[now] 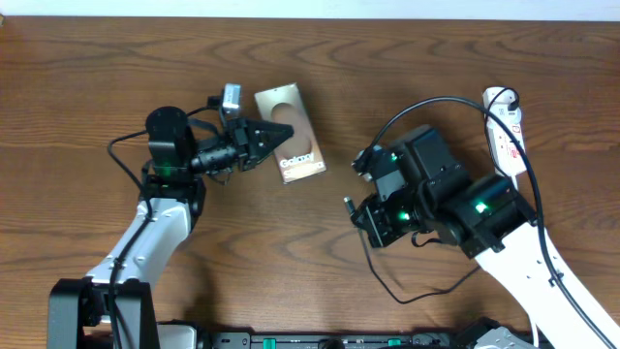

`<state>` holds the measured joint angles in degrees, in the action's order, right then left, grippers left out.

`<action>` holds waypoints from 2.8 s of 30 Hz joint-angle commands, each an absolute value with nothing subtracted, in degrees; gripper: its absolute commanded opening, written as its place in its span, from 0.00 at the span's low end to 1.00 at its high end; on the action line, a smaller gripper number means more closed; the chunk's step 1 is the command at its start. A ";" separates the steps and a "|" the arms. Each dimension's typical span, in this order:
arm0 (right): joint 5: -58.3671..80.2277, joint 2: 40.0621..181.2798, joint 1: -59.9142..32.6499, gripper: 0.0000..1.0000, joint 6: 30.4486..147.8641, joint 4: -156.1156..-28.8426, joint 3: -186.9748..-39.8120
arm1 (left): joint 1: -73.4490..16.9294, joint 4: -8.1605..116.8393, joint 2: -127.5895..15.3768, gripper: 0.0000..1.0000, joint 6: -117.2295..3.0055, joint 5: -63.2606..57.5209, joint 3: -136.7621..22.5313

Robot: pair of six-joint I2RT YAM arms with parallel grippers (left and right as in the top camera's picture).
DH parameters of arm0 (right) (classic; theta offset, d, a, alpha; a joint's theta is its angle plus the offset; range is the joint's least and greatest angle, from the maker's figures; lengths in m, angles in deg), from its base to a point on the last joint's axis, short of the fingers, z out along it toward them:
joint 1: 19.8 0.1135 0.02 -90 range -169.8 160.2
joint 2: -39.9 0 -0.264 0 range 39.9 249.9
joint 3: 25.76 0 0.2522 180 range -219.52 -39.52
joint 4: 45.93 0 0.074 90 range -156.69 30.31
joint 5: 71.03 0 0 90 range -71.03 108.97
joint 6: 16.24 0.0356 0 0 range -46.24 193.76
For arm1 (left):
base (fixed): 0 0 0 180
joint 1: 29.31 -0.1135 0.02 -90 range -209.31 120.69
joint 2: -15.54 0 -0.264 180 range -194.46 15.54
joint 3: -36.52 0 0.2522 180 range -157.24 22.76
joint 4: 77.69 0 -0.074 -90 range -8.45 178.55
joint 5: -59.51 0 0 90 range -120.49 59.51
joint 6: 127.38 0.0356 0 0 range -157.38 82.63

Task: Plug charger to phone and switch on socket
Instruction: 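Carry the cable plug left toward the phone's bottom edge, then align the USB-C plug with the phone port and push it in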

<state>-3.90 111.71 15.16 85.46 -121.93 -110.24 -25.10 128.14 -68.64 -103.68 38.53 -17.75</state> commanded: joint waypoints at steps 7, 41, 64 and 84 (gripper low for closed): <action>-5.56 112.17 17.55 0.01 86.88 -118.50 -109.45 | -21.71 133.65 -67.94 0.07 -108.73 36.30 -18.71; -4.93 115.29 16.89 0.01 90.14 -111.68 -109.47 | -19.86 133.69 -67.94 0.07 -108.95 36.76 -18.71; -4.07 115.29 16.89 0.01 97.24 -111.92 -109.47 | -19.86 133.93 -67.94 0.07 -108.79 36.49 -18.71; -4.10 116.47 16.93 0.01 97.94 -111.02 -109.47 | -19.86 133.93 -67.94 0.07 -109.45 36.52 -18.71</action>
